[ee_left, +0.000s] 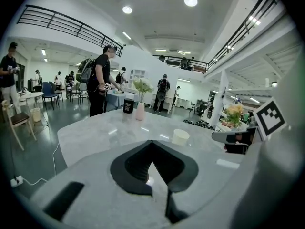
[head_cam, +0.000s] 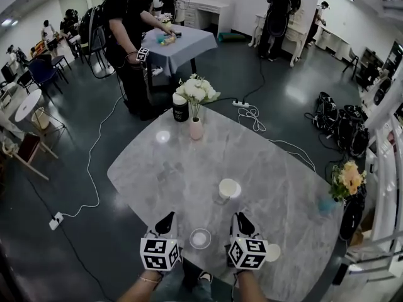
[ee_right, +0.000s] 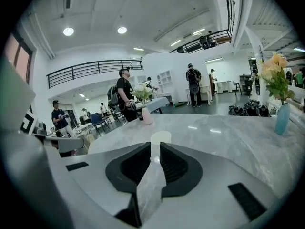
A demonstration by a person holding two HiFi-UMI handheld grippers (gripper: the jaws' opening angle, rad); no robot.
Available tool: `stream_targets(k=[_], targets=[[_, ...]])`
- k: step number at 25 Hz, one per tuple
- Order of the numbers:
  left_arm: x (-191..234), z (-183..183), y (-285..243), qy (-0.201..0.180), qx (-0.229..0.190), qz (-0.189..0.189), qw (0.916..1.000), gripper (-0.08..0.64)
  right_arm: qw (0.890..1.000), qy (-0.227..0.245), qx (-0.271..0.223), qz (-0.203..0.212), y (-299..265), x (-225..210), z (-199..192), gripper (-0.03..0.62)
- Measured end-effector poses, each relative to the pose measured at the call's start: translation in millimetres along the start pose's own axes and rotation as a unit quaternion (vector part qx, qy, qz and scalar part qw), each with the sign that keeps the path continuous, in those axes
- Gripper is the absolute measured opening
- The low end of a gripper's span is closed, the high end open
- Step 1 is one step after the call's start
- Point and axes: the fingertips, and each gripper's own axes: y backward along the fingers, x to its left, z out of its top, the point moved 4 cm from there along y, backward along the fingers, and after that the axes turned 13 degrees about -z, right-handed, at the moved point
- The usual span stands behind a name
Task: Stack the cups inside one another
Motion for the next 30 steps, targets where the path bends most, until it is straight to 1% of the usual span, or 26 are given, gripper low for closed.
stream_targets(k=[2,8,12,16,20,24,30], targets=[[6.4,-3.4,-7.5,0.002,0.006,0.002,1.0,-0.005,1.0,-0.002,0.006,0.001,-13.1,-0.2,-3.0,0.042],[23.8,-10.5,-23.6,0.003,0.022,0.005,0.9998,-0.005,1.0,0.001,0.022,0.005,-45.2,1.9,-9.5,0.072],[36.7,-14.0,-32.6,0.011,0.028,0.01,0.9995,-0.005,0.999,0.001,0.032,0.009,-65.2,4.4,-11.7,0.108],[46.5,-20.8,-41.4,0.018,0.037,0.013,0.9991,-0.005,0.999,0.005,0.041,0.01,-83.6,5.0,-15.4,0.16],[54.6,-24.7,-49.0,0.025,0.042,0.015,0.9987,-0.005,0.998,0.019,0.05,0.016,-101.4,7.3,-17.8,0.198],[59.7,-32.6,-54.9,0.028,0.053,0.015,0.9981,-0.005,0.997,0.031,0.061,0.02,-116.0,9.3,-23.4,0.219],[69.1,-41.0,-60.6,0.033,0.063,0.016,0.9973,-0.005,0.996,0.058,0.068,0.02,-134.4,13.7,-28.3,0.235]])
